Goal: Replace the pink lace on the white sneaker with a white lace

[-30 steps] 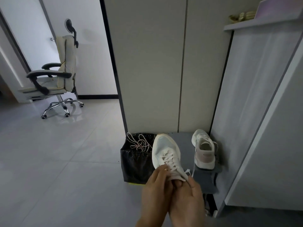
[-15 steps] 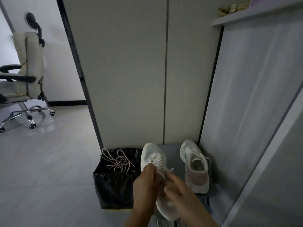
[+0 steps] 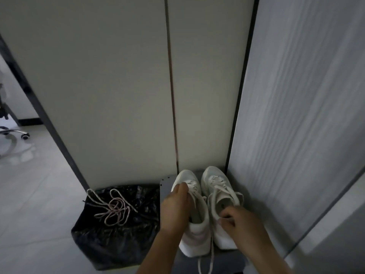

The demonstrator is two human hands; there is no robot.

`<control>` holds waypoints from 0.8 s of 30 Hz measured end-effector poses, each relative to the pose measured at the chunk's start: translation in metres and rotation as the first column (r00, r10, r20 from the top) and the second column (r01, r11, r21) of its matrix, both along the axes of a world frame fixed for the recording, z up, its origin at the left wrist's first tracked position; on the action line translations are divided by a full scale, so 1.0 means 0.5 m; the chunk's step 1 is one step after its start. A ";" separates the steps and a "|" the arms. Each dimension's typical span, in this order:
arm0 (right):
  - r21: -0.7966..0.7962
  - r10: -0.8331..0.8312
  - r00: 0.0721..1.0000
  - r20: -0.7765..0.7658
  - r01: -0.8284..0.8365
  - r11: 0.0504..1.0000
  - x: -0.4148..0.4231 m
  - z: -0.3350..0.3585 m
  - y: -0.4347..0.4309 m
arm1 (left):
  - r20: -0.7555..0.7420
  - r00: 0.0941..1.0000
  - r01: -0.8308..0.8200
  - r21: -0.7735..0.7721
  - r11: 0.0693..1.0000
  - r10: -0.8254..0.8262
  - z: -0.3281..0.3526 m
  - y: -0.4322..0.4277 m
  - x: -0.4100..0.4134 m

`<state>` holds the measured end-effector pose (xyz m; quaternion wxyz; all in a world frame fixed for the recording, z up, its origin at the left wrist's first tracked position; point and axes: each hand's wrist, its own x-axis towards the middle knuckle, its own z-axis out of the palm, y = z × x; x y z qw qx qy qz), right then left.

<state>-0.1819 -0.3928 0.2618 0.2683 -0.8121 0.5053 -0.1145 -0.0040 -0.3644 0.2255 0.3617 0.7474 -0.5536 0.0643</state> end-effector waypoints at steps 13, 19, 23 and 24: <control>-0.037 0.046 0.977 0.209 -0.039 0.999 -0.007 -0.006 0.000 | -0.062 0.994 0.093 0.118 0.989 -0.086 0.017 -0.011 0.040; -0.099 0.103 0.952 0.288 -0.078 0.992 0.004 -0.025 0.001 | -0.379 0.925 0.108 0.165 0.980 -0.038 0.021 0.006 0.037; -0.083 0.081 0.973 0.214 -0.065 0.994 0.004 -0.028 0.005 | -0.586 0.803 0.075 0.278 0.958 0.108 0.010 0.025 0.023; -0.094 0.060 0.981 0.183 -0.044 0.995 0.006 -0.026 0.005 | -0.564 0.819 0.085 0.297 0.951 0.103 0.005 0.029 0.020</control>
